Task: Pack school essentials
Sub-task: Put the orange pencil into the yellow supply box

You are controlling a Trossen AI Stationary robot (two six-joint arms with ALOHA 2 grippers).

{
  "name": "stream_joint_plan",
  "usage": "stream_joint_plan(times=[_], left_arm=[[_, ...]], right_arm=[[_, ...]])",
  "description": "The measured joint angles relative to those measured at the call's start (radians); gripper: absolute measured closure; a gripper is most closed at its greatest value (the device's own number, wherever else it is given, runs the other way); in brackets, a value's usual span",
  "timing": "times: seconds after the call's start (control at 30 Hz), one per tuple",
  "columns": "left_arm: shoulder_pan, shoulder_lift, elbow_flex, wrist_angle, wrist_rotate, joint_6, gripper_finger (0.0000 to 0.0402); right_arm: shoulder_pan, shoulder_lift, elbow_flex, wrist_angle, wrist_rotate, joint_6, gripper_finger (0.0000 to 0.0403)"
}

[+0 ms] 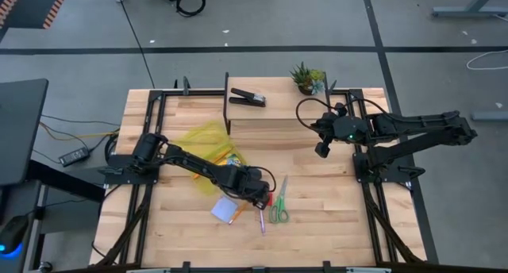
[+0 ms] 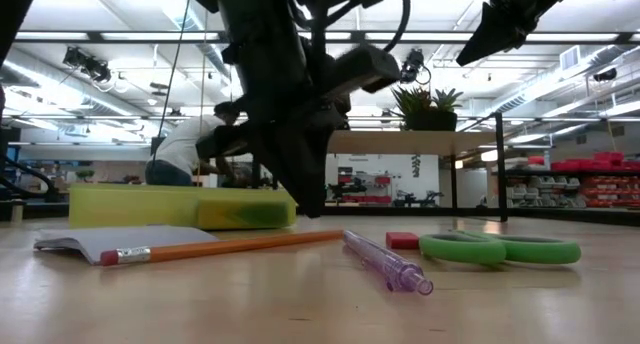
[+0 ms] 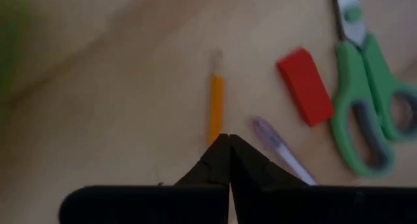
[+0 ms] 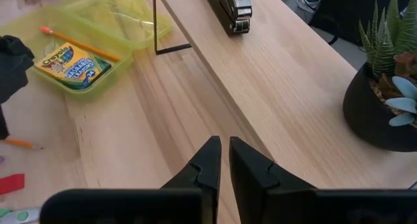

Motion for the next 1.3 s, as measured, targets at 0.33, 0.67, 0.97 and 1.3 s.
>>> stream_joint_plan(times=[0.33, 0.67, 0.97, 1.3], left_arm=[[-0.029, -0.006, 0.001, -0.039, 0.099, 0.006, 0.0279], [-0.06, -0.005, 0.001, -0.087, 0.049, 0.015, 0.0292], [-0.06, 0.036, 0.002, -0.023, 0.023, 0.026, 0.0321], [-0.065, 0.049, 0.005, -0.082, -0.033, 0.109, 0.0346]], right_arm=[[0.0, 0.0, 0.0, 0.0, 0.0, 0.011, 0.0364], [0.0, 0.0, 0.0, 0.0, 0.0, 0.021, 0.0364], [0.0, 0.001, 0.0, 0.005, 0.0, 0.023, 0.0364], [0.0, 0.001, 0.0, 0.006, 0.0, 0.02, 0.0364]])
